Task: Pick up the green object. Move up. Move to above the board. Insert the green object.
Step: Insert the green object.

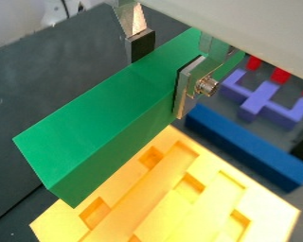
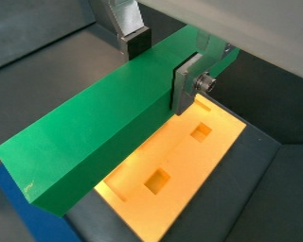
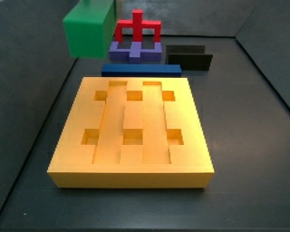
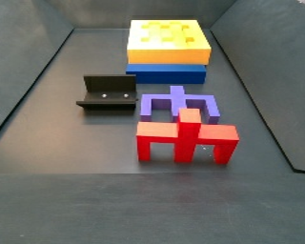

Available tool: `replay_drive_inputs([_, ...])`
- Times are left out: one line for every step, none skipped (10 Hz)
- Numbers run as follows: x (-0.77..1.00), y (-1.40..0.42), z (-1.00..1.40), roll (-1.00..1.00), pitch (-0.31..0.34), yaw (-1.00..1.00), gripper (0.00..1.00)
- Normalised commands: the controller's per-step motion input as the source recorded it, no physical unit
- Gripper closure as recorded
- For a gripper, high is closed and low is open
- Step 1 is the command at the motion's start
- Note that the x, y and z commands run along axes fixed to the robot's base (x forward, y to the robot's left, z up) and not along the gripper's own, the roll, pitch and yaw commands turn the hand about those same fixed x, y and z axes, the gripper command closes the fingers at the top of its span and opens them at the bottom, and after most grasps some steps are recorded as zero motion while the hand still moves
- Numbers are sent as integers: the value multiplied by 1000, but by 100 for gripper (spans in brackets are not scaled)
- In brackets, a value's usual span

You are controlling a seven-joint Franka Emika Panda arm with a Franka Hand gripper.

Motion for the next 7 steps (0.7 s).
replay_drive_inputs([-229, -269, -777, -81, -104, 140, 100])
replay_drive_inputs([57, -629, -929, 169, -77, 77, 100])
replay_drive_inputs([349, -477, -726, 269, -23, 0, 100])
replay_drive_inputs([389, -443, -671, 300, -6, 0, 100])
replay_drive_inputs([389, -431, -669, 303, -4, 0, 100])
replay_drive_inputs([383, -249, -683, 300, 0, 0, 100])
replay_drive_inputs([349, 0, -769, 254, 0, 0, 100])
